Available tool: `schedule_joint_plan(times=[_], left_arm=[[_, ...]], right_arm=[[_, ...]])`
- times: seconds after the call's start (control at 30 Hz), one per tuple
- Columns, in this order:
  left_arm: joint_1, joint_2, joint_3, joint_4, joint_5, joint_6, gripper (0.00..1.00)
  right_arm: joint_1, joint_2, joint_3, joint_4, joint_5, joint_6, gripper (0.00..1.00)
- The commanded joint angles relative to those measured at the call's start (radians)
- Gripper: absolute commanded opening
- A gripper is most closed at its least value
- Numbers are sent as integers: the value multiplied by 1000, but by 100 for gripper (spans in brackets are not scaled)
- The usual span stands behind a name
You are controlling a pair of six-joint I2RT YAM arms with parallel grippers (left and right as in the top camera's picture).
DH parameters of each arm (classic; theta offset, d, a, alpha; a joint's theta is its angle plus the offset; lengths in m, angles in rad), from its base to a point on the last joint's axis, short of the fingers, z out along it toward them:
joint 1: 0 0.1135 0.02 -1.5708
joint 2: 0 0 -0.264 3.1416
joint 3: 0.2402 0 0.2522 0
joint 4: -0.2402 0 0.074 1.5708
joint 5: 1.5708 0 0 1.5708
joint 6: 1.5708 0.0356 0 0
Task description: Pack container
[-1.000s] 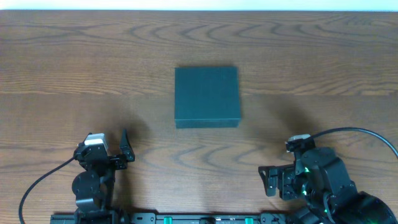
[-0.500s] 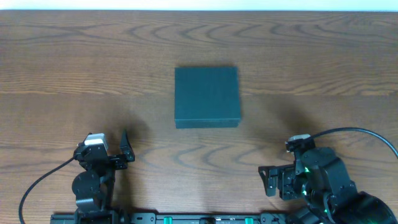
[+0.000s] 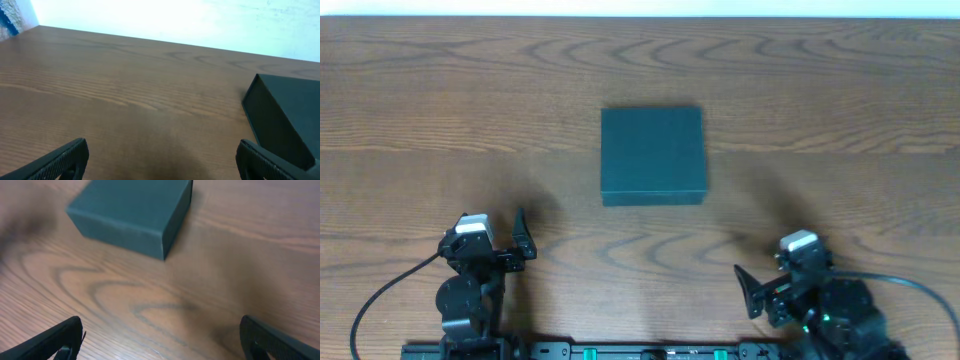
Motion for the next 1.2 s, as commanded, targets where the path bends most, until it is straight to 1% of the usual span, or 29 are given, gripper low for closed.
schedule_joint_plan(times=[0.0,0.17,0.37,1.17], left_arm=[[0,-6,-26,-9,-18,-4,95],[0,-6,-26,-9,-18,-3,95],[0,-6,-26,-9,-18,-4,95],[0,-6,-26,-9,-18,-4,95]], right_arm=[[8,-79,-105,41,13,-59,99],[8,-179,-246,133,13,-58,99],[8,-188,-333,156,9,-58,99],[8,-188,-338,166,10,-58,99]])
